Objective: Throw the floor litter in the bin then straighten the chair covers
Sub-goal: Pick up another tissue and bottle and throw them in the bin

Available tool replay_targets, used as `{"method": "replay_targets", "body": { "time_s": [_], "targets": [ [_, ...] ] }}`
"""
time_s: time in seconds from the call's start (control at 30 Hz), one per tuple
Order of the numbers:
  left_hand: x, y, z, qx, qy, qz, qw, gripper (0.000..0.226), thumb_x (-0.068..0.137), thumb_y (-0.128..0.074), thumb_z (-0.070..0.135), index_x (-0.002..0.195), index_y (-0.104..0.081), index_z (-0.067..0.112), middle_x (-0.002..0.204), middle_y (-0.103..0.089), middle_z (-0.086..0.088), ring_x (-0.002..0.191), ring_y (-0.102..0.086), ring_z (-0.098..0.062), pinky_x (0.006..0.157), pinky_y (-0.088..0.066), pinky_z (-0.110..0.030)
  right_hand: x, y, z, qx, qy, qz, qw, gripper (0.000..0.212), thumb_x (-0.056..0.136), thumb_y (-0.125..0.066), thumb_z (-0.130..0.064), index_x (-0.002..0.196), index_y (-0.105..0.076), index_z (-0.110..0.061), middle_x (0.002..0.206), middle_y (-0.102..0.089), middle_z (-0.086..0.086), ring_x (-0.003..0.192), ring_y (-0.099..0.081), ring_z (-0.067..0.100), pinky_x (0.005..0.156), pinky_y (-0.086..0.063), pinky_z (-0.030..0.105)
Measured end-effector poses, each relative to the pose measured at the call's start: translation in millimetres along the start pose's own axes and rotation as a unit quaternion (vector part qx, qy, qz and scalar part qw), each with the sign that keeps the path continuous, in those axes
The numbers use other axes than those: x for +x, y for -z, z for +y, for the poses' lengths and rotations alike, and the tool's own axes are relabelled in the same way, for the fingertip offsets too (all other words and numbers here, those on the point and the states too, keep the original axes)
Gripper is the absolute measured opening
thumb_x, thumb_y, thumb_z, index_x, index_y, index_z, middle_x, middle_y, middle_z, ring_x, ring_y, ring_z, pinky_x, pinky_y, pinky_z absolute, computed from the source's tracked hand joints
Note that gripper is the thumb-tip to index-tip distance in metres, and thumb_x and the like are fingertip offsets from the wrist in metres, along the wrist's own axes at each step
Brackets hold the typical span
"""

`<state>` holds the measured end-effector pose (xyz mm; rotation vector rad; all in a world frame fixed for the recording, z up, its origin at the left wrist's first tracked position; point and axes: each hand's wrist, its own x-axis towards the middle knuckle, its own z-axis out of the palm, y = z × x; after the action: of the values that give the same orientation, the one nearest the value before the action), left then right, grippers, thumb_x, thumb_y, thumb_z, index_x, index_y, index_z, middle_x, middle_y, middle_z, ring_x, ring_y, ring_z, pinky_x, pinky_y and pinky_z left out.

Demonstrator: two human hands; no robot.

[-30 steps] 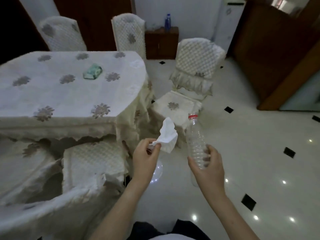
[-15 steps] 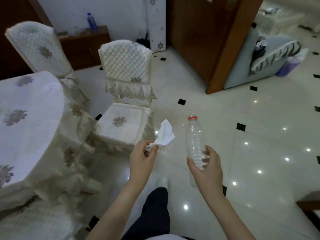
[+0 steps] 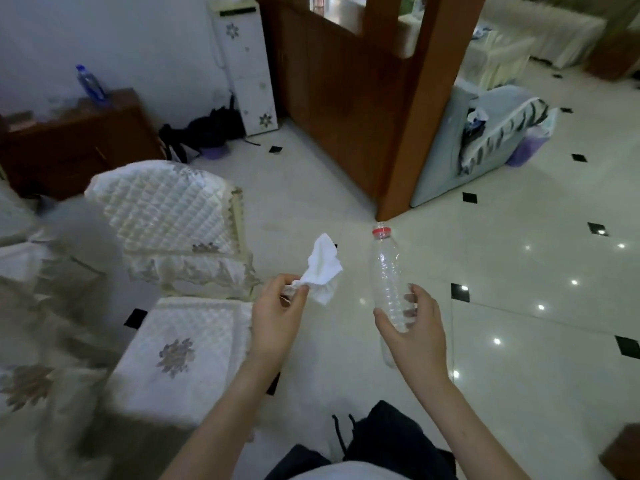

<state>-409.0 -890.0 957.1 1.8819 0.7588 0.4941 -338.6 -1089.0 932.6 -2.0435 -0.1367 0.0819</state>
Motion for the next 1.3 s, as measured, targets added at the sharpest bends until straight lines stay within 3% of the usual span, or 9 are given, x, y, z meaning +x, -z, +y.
{"method": "replay_targets", "body": {
  "time_s": [0.1,0.37,0.6,0.7,0.87,1.0,1.3],
  "targets": [
    [53.5,-32.0,4.9,0.011,0.004,0.001,1.0,0.003,0.091,-0.065,0.022,0.093,-0.067,0.022,0.085,-0.064,0.008,0.072,-0.058,-0.004,0.059,-0.04,-0.011,63.8,-11.9,2.3,-0.002,-0.01,-0.004,1.0,0.069,0.078,-0.078,-0.036,0.137,-0.043,-0.025,0.119,-0.048,-0.009,0.099,-0.053,0.006,0.084,-0.044,0.023],
    [211.3,-134.0,30.3,0.0,0.082,0.036,0.996,0.002,0.091,-0.064,0.022,0.093,-0.065,0.022,0.081,-0.063,0.003,0.07,-0.056,-0.006,0.056,-0.042,-0.014,283.4,-37.7,4.9,-0.013,0.004,-0.065,0.998,0.069,0.079,-0.077,-0.038,0.137,-0.042,-0.025,0.12,-0.048,-0.009,0.101,-0.053,0.01,0.088,-0.045,0.025],
    [363.6,-172.1,77.9,-0.006,0.101,0.123,0.987,0.004,0.093,-0.063,0.026,0.096,-0.064,0.027,0.084,-0.063,0.007,0.074,-0.058,-0.001,0.063,-0.042,-0.012,473.6,-75.3,-47.7,-0.028,0.093,-0.138,0.986,0.061,0.077,-0.077,-0.038,0.129,-0.047,-0.027,0.115,-0.05,-0.008,0.097,-0.054,0.01,0.083,-0.046,0.024],
    [418.8,-174.5,78.3,0.005,0.111,0.167,0.98,0.002,0.093,-0.063,0.025,0.094,-0.065,0.026,0.084,-0.062,0.007,0.074,-0.057,0.0,0.061,-0.04,-0.006,533.6,-110.8,-67.2,-0.026,0.102,-0.175,0.979,0.059,0.078,-0.077,-0.037,0.128,-0.047,-0.028,0.116,-0.05,-0.009,0.098,-0.054,0.006,0.081,-0.045,0.019],
    [511.1,-169.2,48.3,0.001,0.144,0.19,0.971,0.003,0.094,-0.061,0.025,0.094,-0.065,0.026,0.084,-0.062,0.007,0.072,-0.056,-0.003,0.06,-0.043,-0.01,611.6,-194.5,-83.8,-0.051,0.102,-0.223,0.968,0.064,0.079,-0.076,-0.04,0.132,-0.044,-0.024,0.117,-0.048,-0.006,0.099,-0.053,0.011,0.077,-0.042,0.015],
    [604.6,-151.7,23.9,-0.014,0.147,0.202,0.968,0.005,0.093,-0.062,0.024,0.091,-0.065,0.028,0.081,-0.06,0.008,0.068,-0.055,-0.002,0.061,-0.042,-0.015,674.9,-269.9,-113.0,-0.059,0.117,-0.226,0.965,0.063,0.079,-0.076,-0.04,0.132,-0.045,-0.024,0.117,-0.048,-0.006,0.098,-0.052,0.01,0.079,-0.043,0.02],
    [837.3,-89.7,30.5,-0.017,0.116,0.232,0.966,0.009,0.09,-0.063,0.017,0.085,-0.065,0.025,0.08,-0.061,0.005,0.066,-0.054,-0.003,0.057,-0.04,-0.009,826.4,-410.1,-215.1,-0.034,0.131,-0.239,0.962,0.063,0.079,-0.075,-0.041,0.133,-0.044,-0.026,0.116,-0.047,-0.009,0.101,-0.051,0.009,0.087,-0.048,0.029]
  ]
}}
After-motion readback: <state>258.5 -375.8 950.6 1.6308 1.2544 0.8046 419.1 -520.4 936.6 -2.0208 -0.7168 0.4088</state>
